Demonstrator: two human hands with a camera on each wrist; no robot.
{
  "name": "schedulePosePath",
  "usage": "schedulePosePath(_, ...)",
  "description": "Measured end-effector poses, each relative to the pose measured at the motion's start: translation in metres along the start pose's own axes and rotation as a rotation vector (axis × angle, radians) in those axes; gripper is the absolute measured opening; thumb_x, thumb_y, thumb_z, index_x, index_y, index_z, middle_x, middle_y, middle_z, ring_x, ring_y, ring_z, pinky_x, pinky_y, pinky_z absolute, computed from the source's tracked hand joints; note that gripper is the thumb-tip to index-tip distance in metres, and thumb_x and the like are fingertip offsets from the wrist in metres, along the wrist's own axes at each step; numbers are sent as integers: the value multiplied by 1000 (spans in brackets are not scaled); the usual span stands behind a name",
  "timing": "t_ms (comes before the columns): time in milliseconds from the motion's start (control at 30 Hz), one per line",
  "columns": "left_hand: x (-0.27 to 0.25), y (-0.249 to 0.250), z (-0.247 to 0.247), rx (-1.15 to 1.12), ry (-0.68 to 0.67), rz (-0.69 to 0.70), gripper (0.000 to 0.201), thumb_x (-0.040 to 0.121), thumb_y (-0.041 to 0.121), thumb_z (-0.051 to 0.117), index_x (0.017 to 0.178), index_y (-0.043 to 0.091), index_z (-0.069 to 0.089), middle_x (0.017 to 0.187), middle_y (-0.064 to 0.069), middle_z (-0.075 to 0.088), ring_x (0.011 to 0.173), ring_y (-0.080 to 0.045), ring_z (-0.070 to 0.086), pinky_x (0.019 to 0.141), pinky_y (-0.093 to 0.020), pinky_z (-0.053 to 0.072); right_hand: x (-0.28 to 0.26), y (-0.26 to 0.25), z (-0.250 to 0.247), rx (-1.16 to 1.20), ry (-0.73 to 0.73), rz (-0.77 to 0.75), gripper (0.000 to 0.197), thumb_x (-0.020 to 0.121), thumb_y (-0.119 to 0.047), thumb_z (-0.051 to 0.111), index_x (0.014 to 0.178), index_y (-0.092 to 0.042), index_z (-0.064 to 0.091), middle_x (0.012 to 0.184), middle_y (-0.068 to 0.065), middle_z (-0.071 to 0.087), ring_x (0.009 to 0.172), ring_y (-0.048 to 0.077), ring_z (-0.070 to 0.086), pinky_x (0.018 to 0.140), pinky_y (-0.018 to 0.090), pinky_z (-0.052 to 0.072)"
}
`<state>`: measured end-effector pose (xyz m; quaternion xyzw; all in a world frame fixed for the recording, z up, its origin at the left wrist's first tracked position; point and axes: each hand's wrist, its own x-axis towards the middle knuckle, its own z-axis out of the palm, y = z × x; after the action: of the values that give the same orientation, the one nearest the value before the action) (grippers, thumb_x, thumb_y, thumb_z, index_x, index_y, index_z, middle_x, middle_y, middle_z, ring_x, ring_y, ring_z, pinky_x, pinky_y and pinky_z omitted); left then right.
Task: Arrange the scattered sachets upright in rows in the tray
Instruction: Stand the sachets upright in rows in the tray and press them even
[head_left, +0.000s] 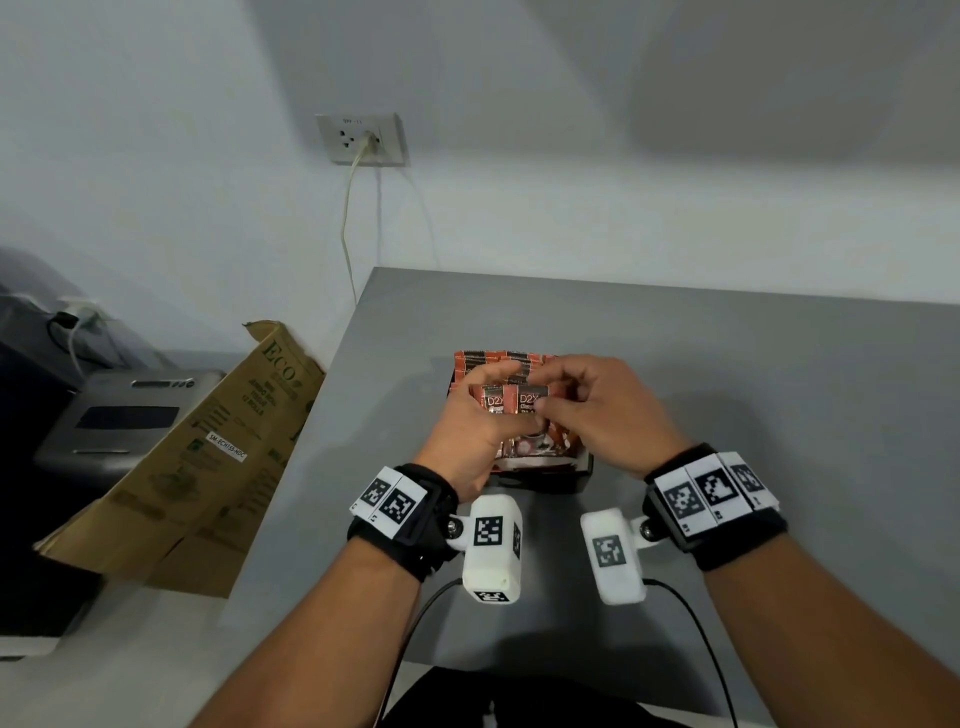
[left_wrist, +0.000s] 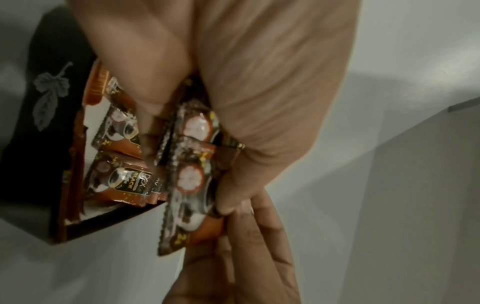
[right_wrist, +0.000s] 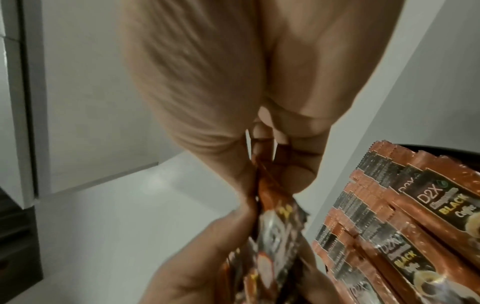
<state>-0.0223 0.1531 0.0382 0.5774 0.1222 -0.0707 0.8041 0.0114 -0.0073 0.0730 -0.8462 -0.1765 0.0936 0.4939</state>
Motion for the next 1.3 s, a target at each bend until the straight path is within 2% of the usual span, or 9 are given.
schedulePosePath(167, 8, 8, -16, -181, 212, -69, 47, 75, -5, 64, 120, 9, 60, 92, -18, 72, 75, -32, 63, 72, -47, 46, 22, 26, -22, -23, 172, 89, 18, 84, -13, 74, 82, -29, 69, 81, -4, 75, 78, 17, 73, 77, 44, 61)
schedulePosePath(267, 11, 9, -30, -183, 307, -64, 39, 85, -9, 53, 121, 5, 59, 85, -14, 70, 58, -19, 63, 64, -39, 44, 31, 40, -25, -206, 160, 119, 18, 85, -10, 73, 80, -26, 66, 76, -8, 71, 71, 5, 68, 66, 13, 51)
schedulePosePath(333, 12, 11, -33, -185, 320, -58, 36, 85, -10, 53, 116, 7, 61, 86, -14, 71, 66, -21, 67, 69, -40, 50, 35, 48, -18, -303, 78, 168, 16, 85, -9, 73, 84, -23, 67, 74, -11, 67, 67, -3, 63, 55, 4, 40)
schedulePosePath(433, 10, 12, -33, -169, 309, -62, 34, 84, -10, 53, 110, 10, 61, 86, -13, 72, 78, -27, 68, 79, -46, 55, 38, 63, -8, -410, -78, 214, 20, 84, -8, 73, 86, -25, 65, 77, -12, 63, 77, 10, 67, 56, 10, 39)
schedulePosePath(600, 9, 7, -34, -127, 329, -99, 40, 81, -8, 56, 119, 5, 60, 93, -18, 73, 93, -36, 66, 98, -63, 45, 40, 74, 2, -497, -140, 229, 20, 86, -4, 69, 90, -23, 64, 84, -8, 61, 68, 3, 59, 55, 10, 38)
schedulePosePath(867, 7, 2, -32, -98, 297, -133, 47, 79, -17, 48, 121, 2, 55, 106, -26, 69, 79, -35, 68, 72, -44, 51, 42, 88, 10, -555, -83, 163, 19, 85, -7, 70, 101, -17, 71, 102, 1, 64, 93, 19, 62, 85, 33, 54)
schedulePosePath(933, 8, -1, -32, -36, 276, -120, 50, 76, -18, 55, 121, 4, 54, 112, -27, 68, 77, -33, 71, 75, -48, 51, 41, 91, 9, -561, -65, 135, 18, 83, -10, 73, 100, -17, 71, 105, 2, 63, 97, 20, 61, 88, 35, 53)
schedulePosePath(1133, 6, -7, -25, 191, 154, -80, 56, 74, -20, 70, 116, 15, 56, 99, -15, 73, 80, -29, 70, 74, -40, 57, 32, 64, -4, -407, 72, 55, 18, 84, -26, 76, 101, -25, 70, 97, -10, 59, 90, 7, 55, 79, 22, 39)
schedulePosePath(1300, 11, -6, -8, 288, 21, -34, 73, 57, -2, 86, 120, 20, 59, 113, -17, 71, 92, -33, 72, 79, -45, 60, 22, 21, -2, -55, -193, 25, 23, 82, -16, 79, 102, -24, 72, 90, -6, 72, 82, 7, 68, 76, 18, 54)
